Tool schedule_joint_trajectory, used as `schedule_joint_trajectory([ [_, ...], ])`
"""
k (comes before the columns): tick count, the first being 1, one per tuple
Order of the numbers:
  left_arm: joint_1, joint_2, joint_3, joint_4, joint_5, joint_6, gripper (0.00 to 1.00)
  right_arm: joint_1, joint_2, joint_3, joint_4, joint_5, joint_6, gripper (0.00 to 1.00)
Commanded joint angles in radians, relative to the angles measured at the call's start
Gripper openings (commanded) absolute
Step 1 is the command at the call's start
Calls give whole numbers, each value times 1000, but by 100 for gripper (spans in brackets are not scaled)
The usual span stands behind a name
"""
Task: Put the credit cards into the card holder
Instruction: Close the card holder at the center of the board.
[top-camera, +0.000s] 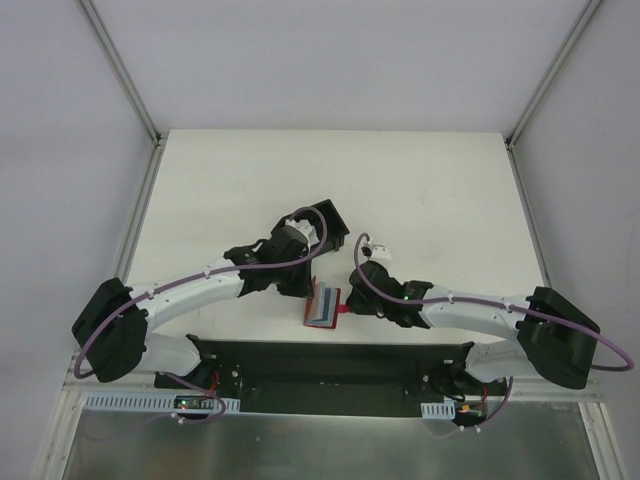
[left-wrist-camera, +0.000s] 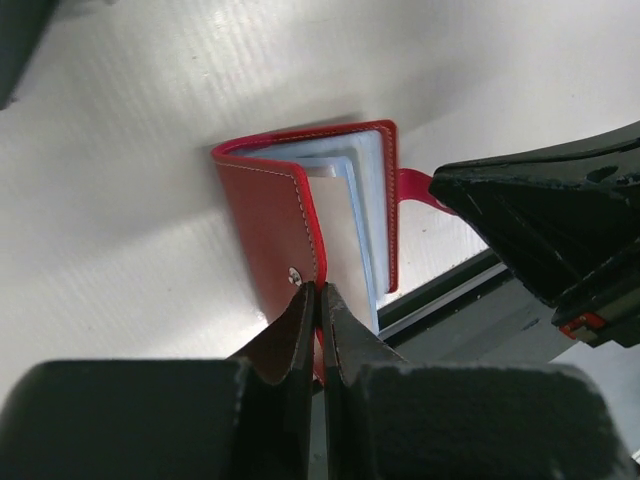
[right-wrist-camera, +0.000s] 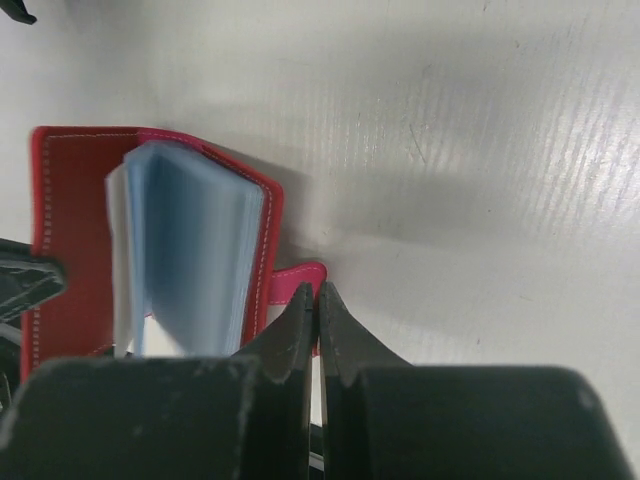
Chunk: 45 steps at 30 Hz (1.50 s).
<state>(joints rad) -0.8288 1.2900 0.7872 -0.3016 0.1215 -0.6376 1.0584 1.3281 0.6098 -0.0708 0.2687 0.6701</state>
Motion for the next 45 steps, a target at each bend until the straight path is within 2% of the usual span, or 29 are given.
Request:
schedule_joint_trajectory([
  [1,-42,68,58,-34,-36,0,0,6,-56,-21,25,44,29,0],
  [3,-67,101,84,-34,-39,-2,0,6,-67,-28,23,49,34,0],
  [12,-104,181,123,-1,33,-11,22,6,-63,-36,32,53,43,0],
  [15,-104,203,124,15,76,-8,24,6,-69,-36,32,61,43,0],
  [17,-104,192,109,22,81,2,28,5,-72,-36,34,60,42,0],
  [19,-102,158,90,25,44,6,40,6,-76,-38,32,61,42,1],
  [23,-98,62,89,24,35,45,54,5,-81,-32,25,67,42,0],
  [27,-76,-6,58,24,-8,62,60,5,-76,-13,9,72,34,0],
  [31,-24,-53,12,24,-23,81,56,5,-66,2,-3,72,34,0],
  [35,26,-104,-43,24,-55,88,39,3,-56,10,-9,69,31,0],
  [39,89,-135,-81,27,-46,87,28,5,-44,18,-12,61,26,1],
  [41,105,-118,-85,42,-22,99,17,5,-41,21,-12,61,25,1],
  [45,106,-52,-75,79,15,99,16,5,-40,25,-18,61,23,1],
])
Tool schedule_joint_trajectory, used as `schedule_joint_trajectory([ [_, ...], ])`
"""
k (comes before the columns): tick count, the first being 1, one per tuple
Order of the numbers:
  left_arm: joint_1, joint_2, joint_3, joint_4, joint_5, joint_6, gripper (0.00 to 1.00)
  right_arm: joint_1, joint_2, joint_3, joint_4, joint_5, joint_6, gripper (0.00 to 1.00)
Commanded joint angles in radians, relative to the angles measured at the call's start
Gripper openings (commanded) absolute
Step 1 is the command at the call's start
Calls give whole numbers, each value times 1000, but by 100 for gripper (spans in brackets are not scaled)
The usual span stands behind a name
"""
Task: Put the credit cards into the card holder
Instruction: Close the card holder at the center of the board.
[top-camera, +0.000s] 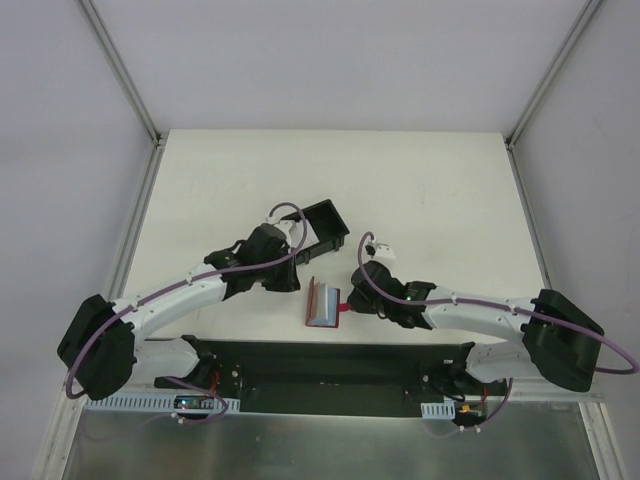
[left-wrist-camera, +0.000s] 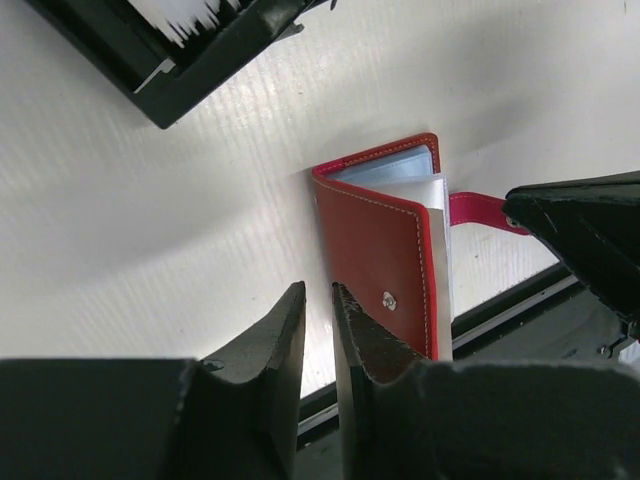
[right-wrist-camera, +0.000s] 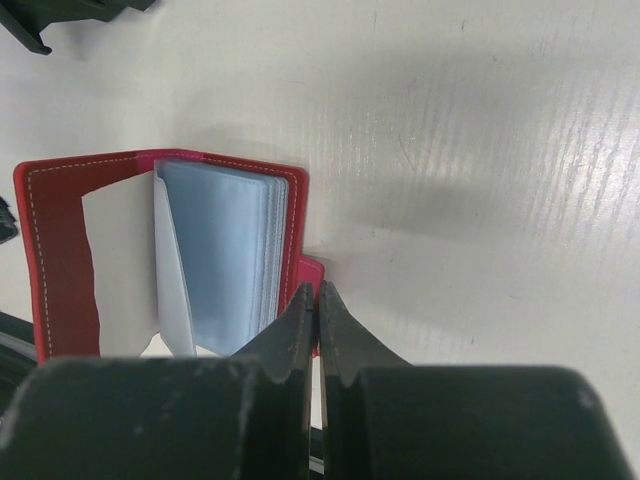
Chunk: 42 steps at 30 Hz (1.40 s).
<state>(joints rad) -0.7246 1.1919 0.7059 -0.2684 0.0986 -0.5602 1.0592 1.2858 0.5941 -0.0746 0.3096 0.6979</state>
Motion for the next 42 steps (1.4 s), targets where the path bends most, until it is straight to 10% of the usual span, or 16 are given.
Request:
schedule_joint_trajectory([
  [1,2,67,12,58,58,23,14,2,4,41,-14,19,-5,0],
  [16,-58,230,41,219,228,-7,7,2,-36,46,-21,25,-18,0],
  [42,-134,278,-26,218,35,-110,8,2,188,176,70,-165,-43,3],
])
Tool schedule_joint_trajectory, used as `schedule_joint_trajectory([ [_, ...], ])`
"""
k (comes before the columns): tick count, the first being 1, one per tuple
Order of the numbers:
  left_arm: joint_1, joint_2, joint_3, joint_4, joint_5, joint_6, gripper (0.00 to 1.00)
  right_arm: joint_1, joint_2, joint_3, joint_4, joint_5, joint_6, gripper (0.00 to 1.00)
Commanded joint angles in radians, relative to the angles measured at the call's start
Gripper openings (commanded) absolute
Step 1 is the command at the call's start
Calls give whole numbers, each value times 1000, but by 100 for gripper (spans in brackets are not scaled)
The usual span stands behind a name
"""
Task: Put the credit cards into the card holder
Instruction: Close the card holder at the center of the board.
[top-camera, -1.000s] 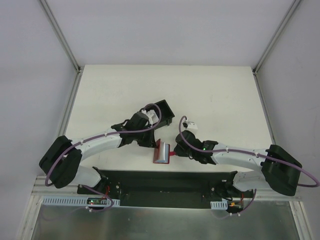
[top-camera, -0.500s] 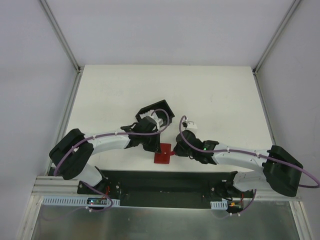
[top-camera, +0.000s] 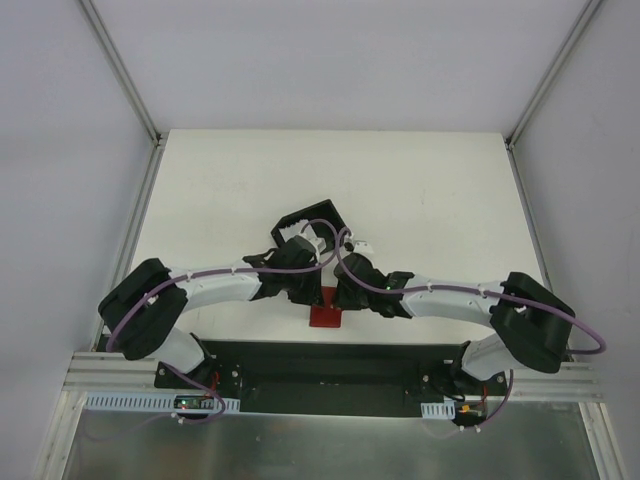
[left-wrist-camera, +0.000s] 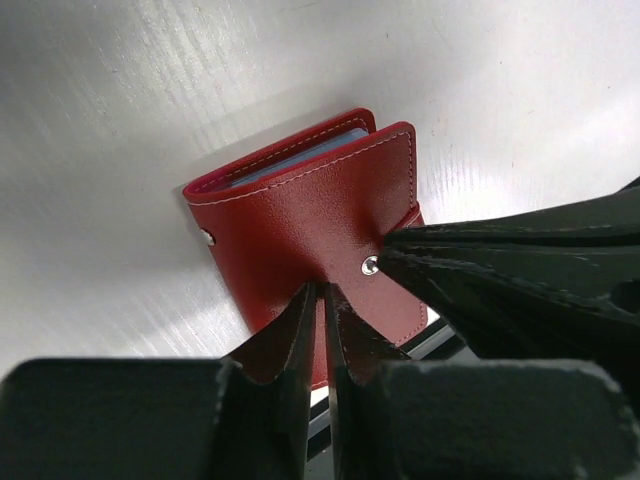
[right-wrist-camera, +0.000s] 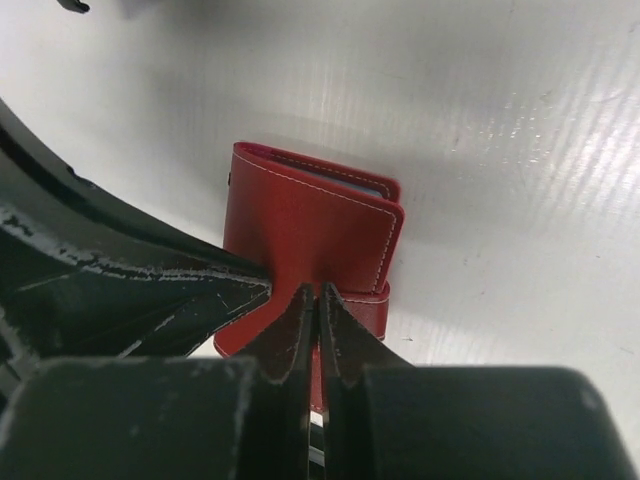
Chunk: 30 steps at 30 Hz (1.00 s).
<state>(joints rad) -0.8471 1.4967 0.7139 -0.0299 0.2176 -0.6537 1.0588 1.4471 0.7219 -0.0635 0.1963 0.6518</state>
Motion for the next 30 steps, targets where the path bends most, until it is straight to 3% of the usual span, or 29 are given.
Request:
schedule_joint_trajectory([
  [1,-13,-36,-39,-21,-86,-17,9,4,32,48,59,-49,3,6],
  [9,-13,-93,-74,-22,-119,-41,18,-25,-46,-2,108,-69,-24,35],
  [15,-13,-89,-70,-21,-110,-34,18,-40,-188,-56,113,-51,-69,39],
  [25,-15,-148,-79,-21,-70,22,29,-74,-266,-174,79,-64,19,12],
  [30,-24,-142,-96,-13,-57,43,34,-74,-246,-171,80,-86,17,8],
])
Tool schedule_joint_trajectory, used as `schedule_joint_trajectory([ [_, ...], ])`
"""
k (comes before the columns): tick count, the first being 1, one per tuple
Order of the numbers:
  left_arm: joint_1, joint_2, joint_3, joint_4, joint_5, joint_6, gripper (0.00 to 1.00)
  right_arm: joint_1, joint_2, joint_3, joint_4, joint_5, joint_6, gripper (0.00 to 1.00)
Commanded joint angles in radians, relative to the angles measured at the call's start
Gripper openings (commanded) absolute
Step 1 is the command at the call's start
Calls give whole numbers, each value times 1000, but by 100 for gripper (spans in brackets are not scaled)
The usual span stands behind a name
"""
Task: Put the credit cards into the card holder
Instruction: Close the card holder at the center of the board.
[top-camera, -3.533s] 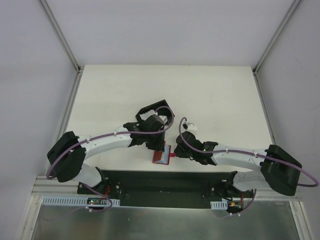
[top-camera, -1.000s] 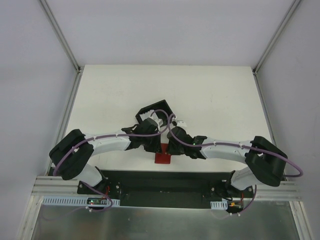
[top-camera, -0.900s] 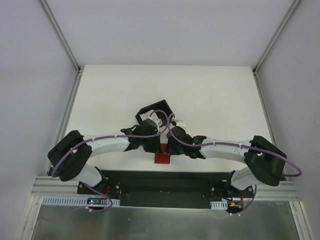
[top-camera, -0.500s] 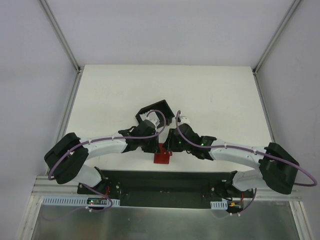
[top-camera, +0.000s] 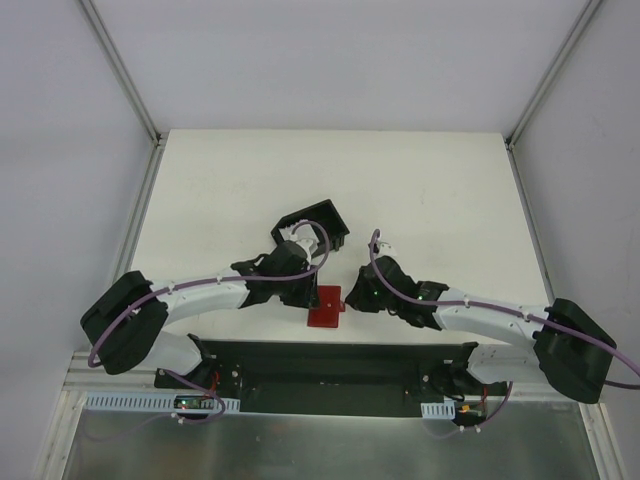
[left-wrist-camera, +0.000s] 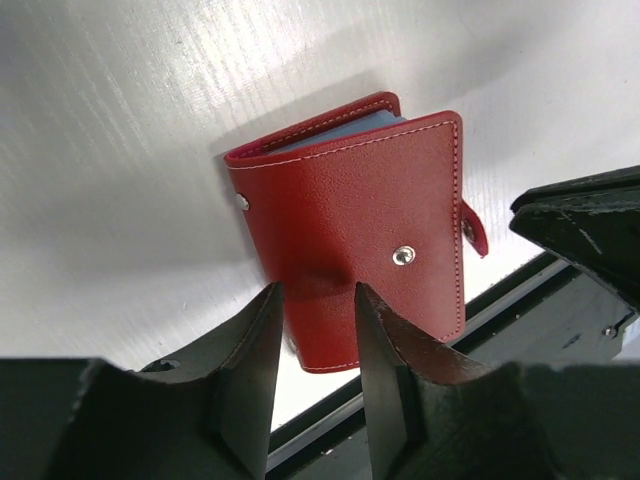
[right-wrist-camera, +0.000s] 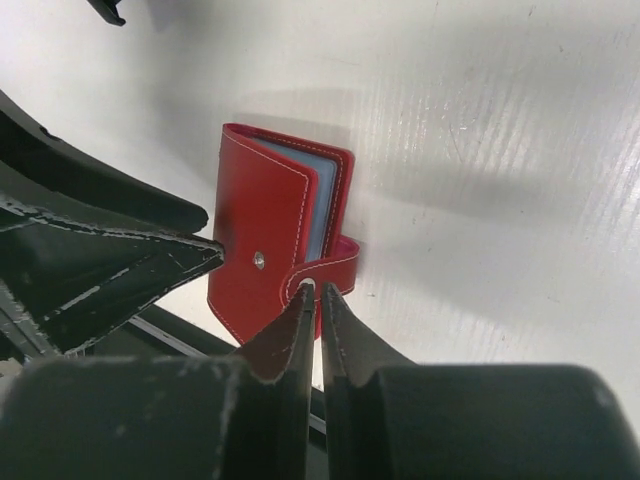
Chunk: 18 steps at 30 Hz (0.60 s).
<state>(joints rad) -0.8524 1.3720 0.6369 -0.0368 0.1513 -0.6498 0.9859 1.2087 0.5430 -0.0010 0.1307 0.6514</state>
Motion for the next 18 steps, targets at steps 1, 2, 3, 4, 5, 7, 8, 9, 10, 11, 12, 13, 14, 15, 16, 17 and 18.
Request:
schedule_joint_trajectory([
  [1,-22,-14,-23,-5,4,39,35,-3,-3,11,22,-25,16,8],
  [2,-27,-11,-26,-5,4,39,35,-1,2,12,32,-32,14,6],
  [3,-28,-10,-29,-3,2,38,36,-1,8,15,35,-36,16,7],
  [4,-36,-8,-31,-5,-4,36,36,-1,14,20,33,-39,16,6],
  [5,-43,-8,-31,-3,-9,36,37,-3,23,21,33,-42,16,6],
  [7,-57,-13,-36,-5,-27,33,39,-3,34,23,35,-48,19,6],
  [8,-65,-14,-39,-3,-36,30,40,-1,37,21,35,-48,24,6],
  [9,-69,-14,-39,-3,-42,27,41,-1,41,18,36,-49,22,6],
  [10,-74,-8,-37,-5,-51,26,42,-1,46,21,36,-49,19,6],
  [11,-76,-2,-36,-5,-58,24,42,-1,51,23,36,-52,17,6],
  [12,-79,5,-34,-6,-65,22,42,-1,55,25,36,-55,19,6],
  [13,-77,12,-33,-8,-73,15,43,-3,60,25,39,-57,19,6],
  [14,-77,18,-32,-9,-87,6,42,-1,64,26,42,-62,19,6],
  [15,-79,22,-37,-12,-94,-4,42,-3,71,28,47,-62,19,6],
  [16,-79,25,-37,-12,-99,-5,43,-1,78,29,53,-66,17,6],
  [17,-80,33,-37,-12,-101,-5,43,-3,89,35,52,-68,11,5],
  [18,-80,38,-37,-14,-101,-5,42,-1,95,41,52,-65,8,5],
])
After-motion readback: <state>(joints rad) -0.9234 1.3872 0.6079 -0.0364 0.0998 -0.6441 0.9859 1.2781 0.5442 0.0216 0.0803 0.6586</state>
